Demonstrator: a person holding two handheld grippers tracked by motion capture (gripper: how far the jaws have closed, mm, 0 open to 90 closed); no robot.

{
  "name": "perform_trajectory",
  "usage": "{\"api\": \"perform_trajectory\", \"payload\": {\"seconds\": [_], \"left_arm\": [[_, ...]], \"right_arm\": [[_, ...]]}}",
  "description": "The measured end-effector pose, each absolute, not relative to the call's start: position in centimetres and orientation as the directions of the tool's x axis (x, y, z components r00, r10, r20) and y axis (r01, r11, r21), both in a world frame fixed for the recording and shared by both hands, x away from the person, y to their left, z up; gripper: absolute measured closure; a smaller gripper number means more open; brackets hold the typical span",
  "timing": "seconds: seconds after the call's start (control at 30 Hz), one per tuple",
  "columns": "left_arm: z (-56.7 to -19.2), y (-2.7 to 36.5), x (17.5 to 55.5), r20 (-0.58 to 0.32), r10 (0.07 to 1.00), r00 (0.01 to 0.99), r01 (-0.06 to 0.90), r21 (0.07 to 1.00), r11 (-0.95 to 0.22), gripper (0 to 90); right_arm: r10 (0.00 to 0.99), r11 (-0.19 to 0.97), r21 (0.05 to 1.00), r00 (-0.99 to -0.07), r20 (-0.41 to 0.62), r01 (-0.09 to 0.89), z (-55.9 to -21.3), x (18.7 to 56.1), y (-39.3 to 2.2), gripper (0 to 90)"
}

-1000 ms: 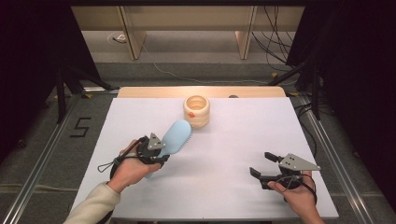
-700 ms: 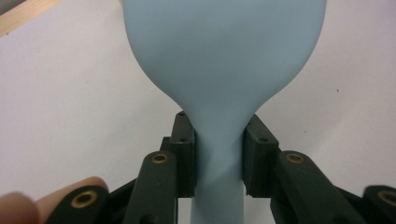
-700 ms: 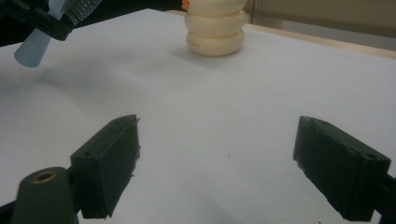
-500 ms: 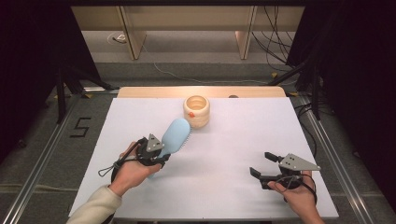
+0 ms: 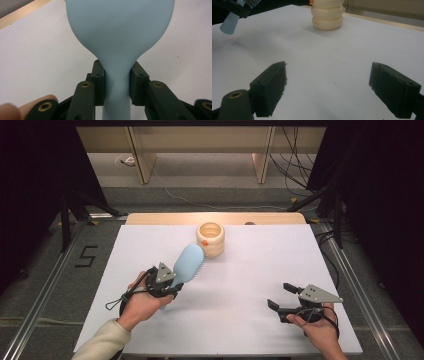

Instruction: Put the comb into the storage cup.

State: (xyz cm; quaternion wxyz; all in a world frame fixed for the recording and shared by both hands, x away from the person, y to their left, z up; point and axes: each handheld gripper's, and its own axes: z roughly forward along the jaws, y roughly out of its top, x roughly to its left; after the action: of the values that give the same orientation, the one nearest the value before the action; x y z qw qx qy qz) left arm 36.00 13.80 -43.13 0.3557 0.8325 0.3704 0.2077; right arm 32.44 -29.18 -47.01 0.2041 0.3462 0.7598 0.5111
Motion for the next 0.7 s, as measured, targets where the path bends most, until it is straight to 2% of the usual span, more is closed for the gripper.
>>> {"api": "perform_trajectory", "payload": {"seconds": [0.7], "left_arm": [[-42.69, 13.39, 35.71, 0.075, 0.767, 0.637, 0.431, 0.790, -0.436, 69.6]], "right_arm": [[0.734, 0.228, 0.920, -0.677, 0.053, 0.319, -46.99, 32.47, -29.24, 15.7]]}}
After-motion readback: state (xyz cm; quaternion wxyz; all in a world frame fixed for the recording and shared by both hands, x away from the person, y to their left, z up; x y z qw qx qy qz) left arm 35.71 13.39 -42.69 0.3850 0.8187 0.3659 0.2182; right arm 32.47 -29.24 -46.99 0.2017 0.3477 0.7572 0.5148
